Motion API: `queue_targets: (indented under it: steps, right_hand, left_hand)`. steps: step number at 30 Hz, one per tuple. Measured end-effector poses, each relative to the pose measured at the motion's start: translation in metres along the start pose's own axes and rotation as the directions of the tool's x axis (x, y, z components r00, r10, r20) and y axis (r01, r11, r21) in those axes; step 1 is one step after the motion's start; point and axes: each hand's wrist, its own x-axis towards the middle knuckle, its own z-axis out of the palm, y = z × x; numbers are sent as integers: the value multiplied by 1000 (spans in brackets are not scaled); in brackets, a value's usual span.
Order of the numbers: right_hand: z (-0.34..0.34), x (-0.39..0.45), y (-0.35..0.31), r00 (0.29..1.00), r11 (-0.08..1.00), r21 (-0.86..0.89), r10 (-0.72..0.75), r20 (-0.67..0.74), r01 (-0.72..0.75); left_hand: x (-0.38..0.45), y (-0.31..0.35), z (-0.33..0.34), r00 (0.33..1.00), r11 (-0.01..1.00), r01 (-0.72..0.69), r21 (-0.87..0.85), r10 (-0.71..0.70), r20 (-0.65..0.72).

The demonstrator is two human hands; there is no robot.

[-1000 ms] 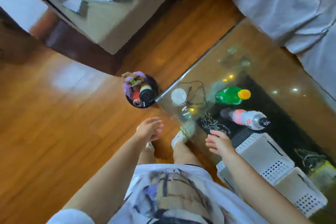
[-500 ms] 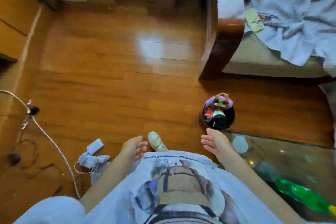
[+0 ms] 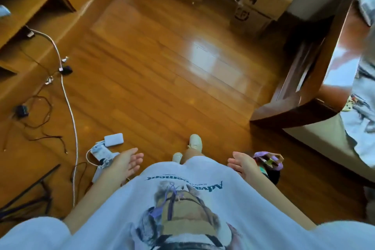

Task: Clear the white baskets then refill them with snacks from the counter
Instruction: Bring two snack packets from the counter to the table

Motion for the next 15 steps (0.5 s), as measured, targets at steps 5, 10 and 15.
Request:
queue_targets:
  steps: [5, 10, 15]
  right_hand:
    - [33, 13, -43, 999, 991, -128, 31, -22, -34]
    - [97, 32, -108, 997, 973, -226, 31, -64, -45]
    - [193, 36, -193, 998, 919, -389, -38, 53, 55]
  left_hand:
    - [14, 44, -4, 997, 995, -56, -81, 60, 47]
    - [34, 104, -19, 998, 988, -40, -151, 47, 43]
    - [56, 179, -58, 998, 988, 21, -156, -30, -58]
